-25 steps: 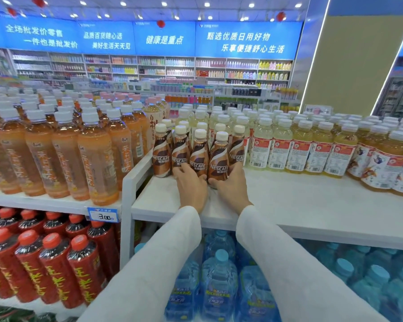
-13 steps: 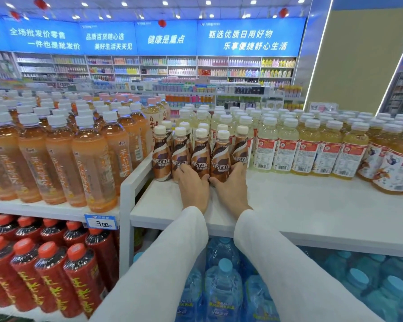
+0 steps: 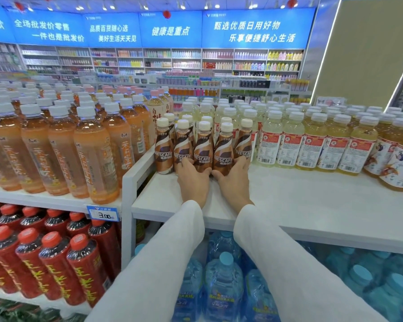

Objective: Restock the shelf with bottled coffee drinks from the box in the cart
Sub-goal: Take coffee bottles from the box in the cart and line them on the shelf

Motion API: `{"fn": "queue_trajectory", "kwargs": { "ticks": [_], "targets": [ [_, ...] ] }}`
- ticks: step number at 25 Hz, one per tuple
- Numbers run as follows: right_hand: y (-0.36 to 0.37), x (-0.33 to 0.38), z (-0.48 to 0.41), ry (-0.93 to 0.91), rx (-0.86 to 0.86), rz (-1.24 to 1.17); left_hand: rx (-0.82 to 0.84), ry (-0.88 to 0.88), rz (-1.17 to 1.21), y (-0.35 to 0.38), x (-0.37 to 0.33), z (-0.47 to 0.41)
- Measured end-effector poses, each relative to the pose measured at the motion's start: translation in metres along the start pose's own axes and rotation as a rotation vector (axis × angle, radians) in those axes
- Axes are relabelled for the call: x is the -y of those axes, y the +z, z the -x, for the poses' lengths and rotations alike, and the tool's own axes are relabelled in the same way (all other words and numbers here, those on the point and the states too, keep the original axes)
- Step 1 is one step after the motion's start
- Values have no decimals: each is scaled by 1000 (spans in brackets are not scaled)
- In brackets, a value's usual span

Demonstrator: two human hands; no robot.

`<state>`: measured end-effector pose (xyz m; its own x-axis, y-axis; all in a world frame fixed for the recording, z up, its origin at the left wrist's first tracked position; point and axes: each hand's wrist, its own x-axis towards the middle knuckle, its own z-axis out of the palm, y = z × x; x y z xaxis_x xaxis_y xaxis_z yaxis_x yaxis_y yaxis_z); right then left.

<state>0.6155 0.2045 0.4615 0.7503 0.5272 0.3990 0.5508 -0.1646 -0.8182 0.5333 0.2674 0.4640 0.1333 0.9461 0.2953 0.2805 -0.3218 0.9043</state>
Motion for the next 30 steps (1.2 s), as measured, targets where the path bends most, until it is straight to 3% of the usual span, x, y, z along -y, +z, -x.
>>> {"fn": "queue_trajectory", "kwargs": {
  "ticks": [5, 11, 15, 19, 25, 30],
  "targets": [
    [-7, 1, 9, 58, 71, -27, 0, -31, 10, -3, 2, 5],
    [-34, 4, 54, 67, 181, 127, 41, -7, -30, -37, 16, 37],
    [-48, 16, 110, -29, 149, -2, -15, 57, -35, -86, 31, 85],
    [-46, 18, 187, -126, 264, -173, -132, 113, -6, -160, 67, 148],
    [11, -4, 288, -71, 596, -232, -225, -188, -72, -278, 170, 260],
    [68, -22, 360, 129, 959, -125, -377, -497, -183, -346, 236, 359]
  ]
}}
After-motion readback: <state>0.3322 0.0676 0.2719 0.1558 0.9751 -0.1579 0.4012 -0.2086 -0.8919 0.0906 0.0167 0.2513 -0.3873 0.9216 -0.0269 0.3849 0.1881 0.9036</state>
